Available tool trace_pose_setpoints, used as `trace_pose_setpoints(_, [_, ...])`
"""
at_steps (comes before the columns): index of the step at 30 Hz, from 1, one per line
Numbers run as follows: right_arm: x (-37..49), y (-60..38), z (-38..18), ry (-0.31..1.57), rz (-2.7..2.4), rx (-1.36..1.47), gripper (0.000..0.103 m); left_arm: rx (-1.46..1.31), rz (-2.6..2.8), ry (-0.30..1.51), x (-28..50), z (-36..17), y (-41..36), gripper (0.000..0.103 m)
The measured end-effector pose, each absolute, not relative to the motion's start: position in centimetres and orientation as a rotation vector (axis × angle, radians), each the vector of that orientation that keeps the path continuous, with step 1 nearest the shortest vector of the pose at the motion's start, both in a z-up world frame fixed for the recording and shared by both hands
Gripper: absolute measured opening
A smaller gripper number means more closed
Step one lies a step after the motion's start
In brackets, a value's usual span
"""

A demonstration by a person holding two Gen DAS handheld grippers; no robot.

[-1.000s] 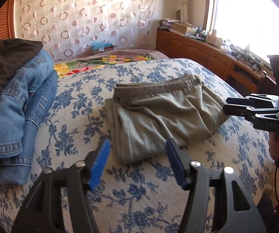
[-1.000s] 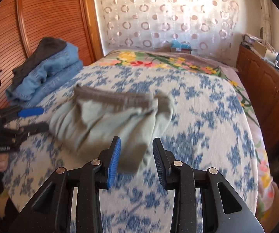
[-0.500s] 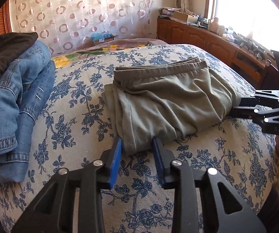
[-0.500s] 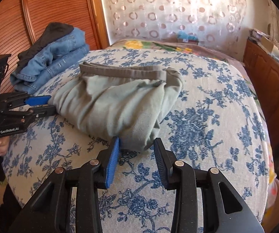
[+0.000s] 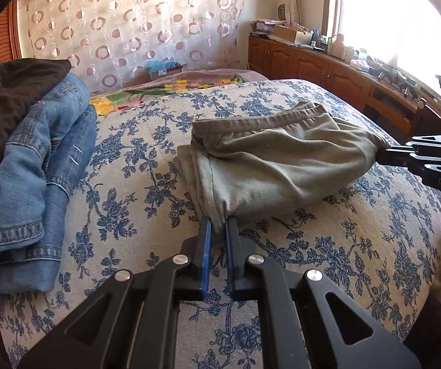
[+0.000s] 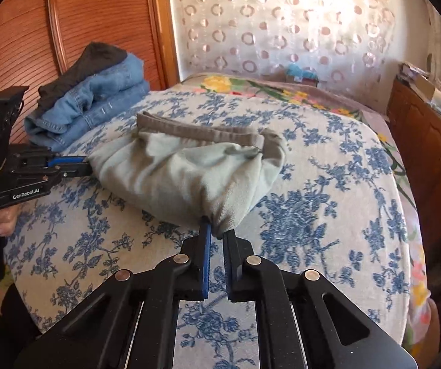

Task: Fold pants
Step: 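Pinch the folded shorts edge with the left gripper while the right gripper pinches its corner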

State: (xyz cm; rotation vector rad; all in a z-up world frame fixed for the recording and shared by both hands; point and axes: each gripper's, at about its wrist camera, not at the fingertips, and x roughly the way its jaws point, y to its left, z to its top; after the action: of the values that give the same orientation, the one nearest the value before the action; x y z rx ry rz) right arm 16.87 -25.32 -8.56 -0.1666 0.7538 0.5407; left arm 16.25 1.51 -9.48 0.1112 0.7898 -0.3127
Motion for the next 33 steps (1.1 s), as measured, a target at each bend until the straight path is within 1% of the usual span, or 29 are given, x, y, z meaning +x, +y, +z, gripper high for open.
trace_pose_setpoints(8, [15.4,-26.5,-7.8,0.698,0.471,-0.162,0.003,0.109,-0.315,0.770,15.2,-9.5,1.6,0.005])
trace_pose_setpoints(16, [13.4,-27.1,-7.8,0.727,0.512,-0.143,0.003,0.098,-0.342,0.732,11.0,-8.0,1.5,0.005])
trace_pose_setpoints(25, [9.0,-27.7,-9.1,0.784,0.551,-0.142,0.004,0.089,-0.360,0.779,7.0,-9.5,0.8,0.006])
trace_pose_setpoints(29, [7.4,-27.5,-9.3,0.751,0.523,-0.186,0.006,0.074,-0.349,0.787,6.7,-9.7,0.5,0.009])
trace_pose_setpoints(31, [7.2,-27.8,-9.0,0.744,0.521,-0.171,0.011,0.068,-0.341,0.788,6.8,-9.5,0.6,0.013])
trace_pose_setpoints(33, [7.2,-28.1,-8.6,0.735,0.510,-0.160,0.014,0.086,-0.320,0.781,6.6,-9.1,0.7,0.015])
